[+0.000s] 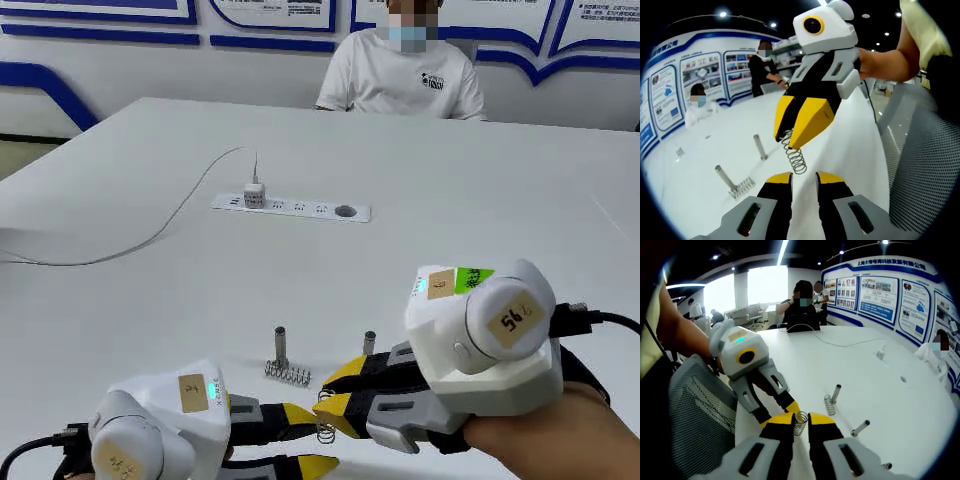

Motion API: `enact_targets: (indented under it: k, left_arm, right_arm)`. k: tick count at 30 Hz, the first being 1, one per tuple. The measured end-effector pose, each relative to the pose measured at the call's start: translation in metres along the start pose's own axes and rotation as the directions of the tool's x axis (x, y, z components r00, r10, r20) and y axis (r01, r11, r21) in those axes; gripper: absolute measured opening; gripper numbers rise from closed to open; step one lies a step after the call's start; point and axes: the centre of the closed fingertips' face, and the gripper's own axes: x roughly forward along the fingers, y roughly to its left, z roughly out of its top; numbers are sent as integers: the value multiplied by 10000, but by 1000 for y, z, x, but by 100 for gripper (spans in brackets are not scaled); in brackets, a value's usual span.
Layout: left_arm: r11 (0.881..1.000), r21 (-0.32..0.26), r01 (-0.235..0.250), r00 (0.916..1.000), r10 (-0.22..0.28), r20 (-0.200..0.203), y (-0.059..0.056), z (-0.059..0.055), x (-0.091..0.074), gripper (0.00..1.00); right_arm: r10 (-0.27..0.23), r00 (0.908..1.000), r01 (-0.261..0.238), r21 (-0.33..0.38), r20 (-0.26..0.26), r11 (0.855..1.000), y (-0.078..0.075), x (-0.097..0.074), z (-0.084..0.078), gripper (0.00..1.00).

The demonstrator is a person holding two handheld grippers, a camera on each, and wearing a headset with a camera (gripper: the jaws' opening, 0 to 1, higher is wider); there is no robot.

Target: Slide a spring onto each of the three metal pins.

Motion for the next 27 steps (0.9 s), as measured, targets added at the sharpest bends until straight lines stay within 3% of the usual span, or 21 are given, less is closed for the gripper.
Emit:
enact_targets:
  k: [9,27]
  left_arm:
    - [9977,-582,-352,9994,355,36,8,-6,-7,27]
    - [9868,-1170,-1115,9935,1134,99,28,-11,-24,38]
  right_arm:
    - [-287,9996,287,15,51,9996,-11,-6,3,12]
    - [-713,9973,710,149,185,9974,-26,-15,6,12]
